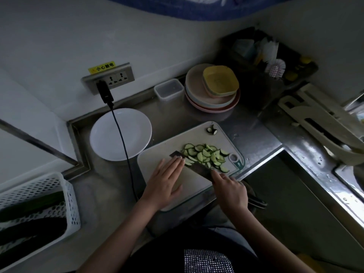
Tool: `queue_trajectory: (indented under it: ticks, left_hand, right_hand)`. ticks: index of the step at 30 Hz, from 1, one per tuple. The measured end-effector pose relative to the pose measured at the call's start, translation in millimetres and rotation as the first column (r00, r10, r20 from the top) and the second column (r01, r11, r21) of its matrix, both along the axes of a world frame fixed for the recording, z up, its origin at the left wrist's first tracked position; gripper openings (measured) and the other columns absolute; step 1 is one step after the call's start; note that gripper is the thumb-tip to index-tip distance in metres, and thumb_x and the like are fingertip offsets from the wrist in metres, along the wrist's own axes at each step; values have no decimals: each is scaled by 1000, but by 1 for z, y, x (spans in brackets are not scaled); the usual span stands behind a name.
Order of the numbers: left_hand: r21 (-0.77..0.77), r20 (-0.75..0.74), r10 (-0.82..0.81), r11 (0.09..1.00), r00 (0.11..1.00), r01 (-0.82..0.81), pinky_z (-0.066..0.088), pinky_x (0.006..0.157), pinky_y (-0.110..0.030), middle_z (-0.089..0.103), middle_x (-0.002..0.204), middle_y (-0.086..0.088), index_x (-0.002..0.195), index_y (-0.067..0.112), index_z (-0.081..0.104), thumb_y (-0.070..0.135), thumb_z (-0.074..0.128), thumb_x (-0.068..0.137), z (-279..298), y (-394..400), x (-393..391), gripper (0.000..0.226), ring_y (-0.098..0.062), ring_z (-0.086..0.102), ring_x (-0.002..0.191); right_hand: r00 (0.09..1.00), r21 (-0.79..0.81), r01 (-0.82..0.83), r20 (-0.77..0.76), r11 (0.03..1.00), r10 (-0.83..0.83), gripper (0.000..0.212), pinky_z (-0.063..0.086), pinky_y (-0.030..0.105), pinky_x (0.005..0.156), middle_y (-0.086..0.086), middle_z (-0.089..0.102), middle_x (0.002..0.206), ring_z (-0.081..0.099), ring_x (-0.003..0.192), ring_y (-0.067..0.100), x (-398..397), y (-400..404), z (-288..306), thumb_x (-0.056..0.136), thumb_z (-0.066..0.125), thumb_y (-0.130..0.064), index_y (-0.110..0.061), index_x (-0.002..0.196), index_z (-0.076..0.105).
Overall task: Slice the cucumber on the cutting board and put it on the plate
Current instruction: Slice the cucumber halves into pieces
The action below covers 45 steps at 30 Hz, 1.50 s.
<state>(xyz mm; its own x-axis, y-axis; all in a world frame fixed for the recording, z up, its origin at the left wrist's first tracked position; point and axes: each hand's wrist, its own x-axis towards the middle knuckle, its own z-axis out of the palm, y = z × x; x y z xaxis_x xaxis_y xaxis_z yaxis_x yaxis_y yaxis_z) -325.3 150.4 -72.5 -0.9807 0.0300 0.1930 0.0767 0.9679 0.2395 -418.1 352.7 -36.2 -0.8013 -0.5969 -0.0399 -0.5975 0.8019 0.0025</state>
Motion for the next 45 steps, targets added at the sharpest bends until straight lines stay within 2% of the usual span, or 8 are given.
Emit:
queue_trajectory:
  ticks: [9, 13, 18, 22, 26, 36, 41, 45]
  left_hand:
    - [150, 177, -82, 987, 981, 56, 9, 116, -28, 38, 147, -7, 142, 7, 38, 63, 7, 93, 8, 8, -38, 81, -17, 29, 139]
    - [225, 52, -6, 974, 999, -6, 13, 115, -36, 37, 147, -12, 141, 5, 40, 46, 30, 95, 17, 18, -54, 62, -22, 30, 138]
    - [187, -132, 27, 982, 991, -2, 28, 109, -40, 61, 112, -8, 110, 6, 64, 35, 42, 90, 19, 25, -55, 41, -22, 52, 112]
    - [147, -62, -1, 989, 998, 11, 25, 110, -38, 64, 110, -4, 110, 8, 66, 39, 44, 89, 14, 30, -61, 44, -19, 52, 110]
    - [105, -31, 2, 994, 1000, 1, 25, 109, -40, 64, 112, -4, 112, 7, 66, 43, 43, 88, 16, 37, -68, 49, -17, 50, 112]
    - [69, 169, 59, 995, 984, -71, 40, 99, -40, 62, 120, -3, 115, 13, 67, 50, 35, 88, 18, 46, -77, 56, -19, 46, 119]
    - [58, 358, 136, 984, 924, -168, 18, 112, -39, 37, 144, -4, 130, 27, 56, 65, 7, 80, 27, 51, -94, 80, -24, 23, 136]
    - [245, 94, 246, 933, 965, -262, 41, 96, -40, 59, 116, -5, 113, 13, 67, 46, 35, 90, 20, 44, -88, 51, -24, 50, 111]
  right_hand:
    - [999, 42, -23, 25, 999, 22, 42, 41, 27, 39, 1, 65, 62, 62, 46, 25, -17, 18, 2, 56, 86, -14, -20, 89, 62]
    - [994, 45, -11, 105, 999, 6, 33, 46, 32, 51, 3, 68, 81, 67, 65, 28, -28, 25, 7, 78, 68, -12, -20, 108, 56]
    - [993, 53, -56, 103, 997, 50, 38, 34, 26, 44, 0, 65, 69, 64, 53, 26, -44, 33, 15, 64, 76, -11, -22, 95, 57]
    - [985, 44, -91, 150, 995, 83, 44, 44, 30, 49, 3, 68, 78, 67, 65, 29, -57, 41, 23, 64, 75, -11, -22, 102, 55]
    - [972, 23, -135, 197, 991, 128, 37, 47, 36, 68, 5, 66, 104, 66, 93, 31, -69, 46, 20, 90, 49, -14, -24, 125, 44]
    - [936, 0, -252, 254, 968, 244, 44, 47, 36, 74, 5, 63, 114, 63, 101, 29, -80, 51, 17, 94, 43, -14, -27, 134, 34]
    - [911, -20, -323, 264, 946, 317, 39, 47, 36, 75, 6, 61, 120, 61, 105, 31, -79, 48, 18, 95, 40, -13, -22, 132, 38]
    - [924, -25, -294, 247, 955, 291, 37, 48, 36, 74, 5, 63, 116, 63, 101, 30, -86, 49, 14, 96, 37, -15, -23, 132, 38]
